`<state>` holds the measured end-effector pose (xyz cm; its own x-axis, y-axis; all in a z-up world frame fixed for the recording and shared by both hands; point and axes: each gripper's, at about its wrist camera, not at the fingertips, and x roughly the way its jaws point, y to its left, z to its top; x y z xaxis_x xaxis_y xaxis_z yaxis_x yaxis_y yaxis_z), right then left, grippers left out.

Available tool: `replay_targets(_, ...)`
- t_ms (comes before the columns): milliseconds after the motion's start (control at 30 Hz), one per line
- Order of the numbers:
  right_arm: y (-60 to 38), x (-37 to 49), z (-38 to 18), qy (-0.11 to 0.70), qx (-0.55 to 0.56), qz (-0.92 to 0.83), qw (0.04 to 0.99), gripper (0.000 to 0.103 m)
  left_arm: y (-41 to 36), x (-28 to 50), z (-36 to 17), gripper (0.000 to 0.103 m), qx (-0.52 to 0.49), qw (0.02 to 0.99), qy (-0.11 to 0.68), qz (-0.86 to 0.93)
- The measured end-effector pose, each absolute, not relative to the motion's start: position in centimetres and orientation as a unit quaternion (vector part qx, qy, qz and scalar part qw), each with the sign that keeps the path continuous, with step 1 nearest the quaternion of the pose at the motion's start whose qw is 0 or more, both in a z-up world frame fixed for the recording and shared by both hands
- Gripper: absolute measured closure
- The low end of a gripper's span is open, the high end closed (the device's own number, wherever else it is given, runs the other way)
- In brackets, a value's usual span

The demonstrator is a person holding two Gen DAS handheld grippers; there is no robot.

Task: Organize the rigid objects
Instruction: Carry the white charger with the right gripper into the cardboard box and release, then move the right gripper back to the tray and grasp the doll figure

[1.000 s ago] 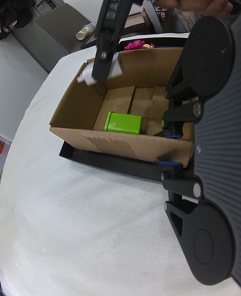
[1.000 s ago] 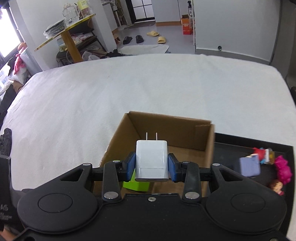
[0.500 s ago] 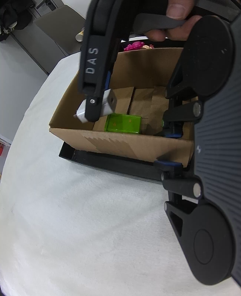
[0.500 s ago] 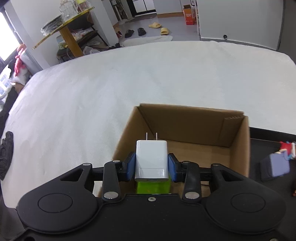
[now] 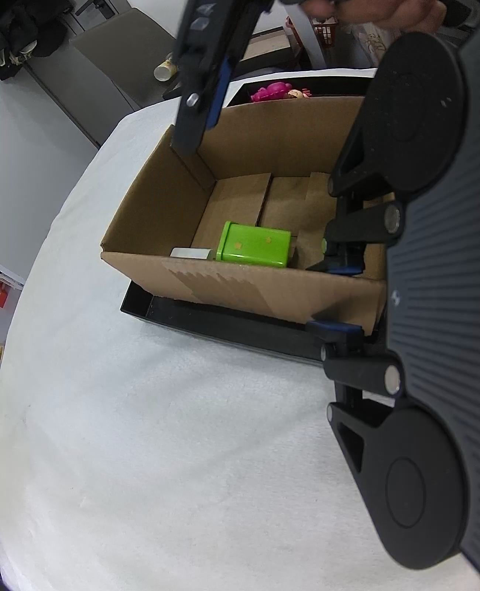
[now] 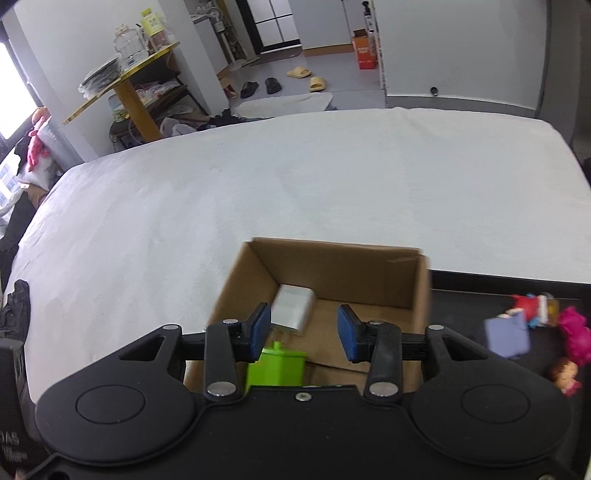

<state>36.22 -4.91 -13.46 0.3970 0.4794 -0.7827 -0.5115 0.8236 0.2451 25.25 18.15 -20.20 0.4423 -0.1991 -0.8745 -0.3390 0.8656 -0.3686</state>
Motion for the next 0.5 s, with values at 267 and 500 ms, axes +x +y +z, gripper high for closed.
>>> replay_targets(267,-7.6,35.9,-13.2,0.465,-0.019,0.274,0.842,0.061,18.0,25.3,-20.1,0.081,-0.257,0.81,0.525,0.049)
replay_targets(500,-10.0,35.8,-13.1,0.473,-0.017,0.258,0.842,0.056,18.0,25.3,-20.1,0.081,-0.259,0.809,0.525,0.055)
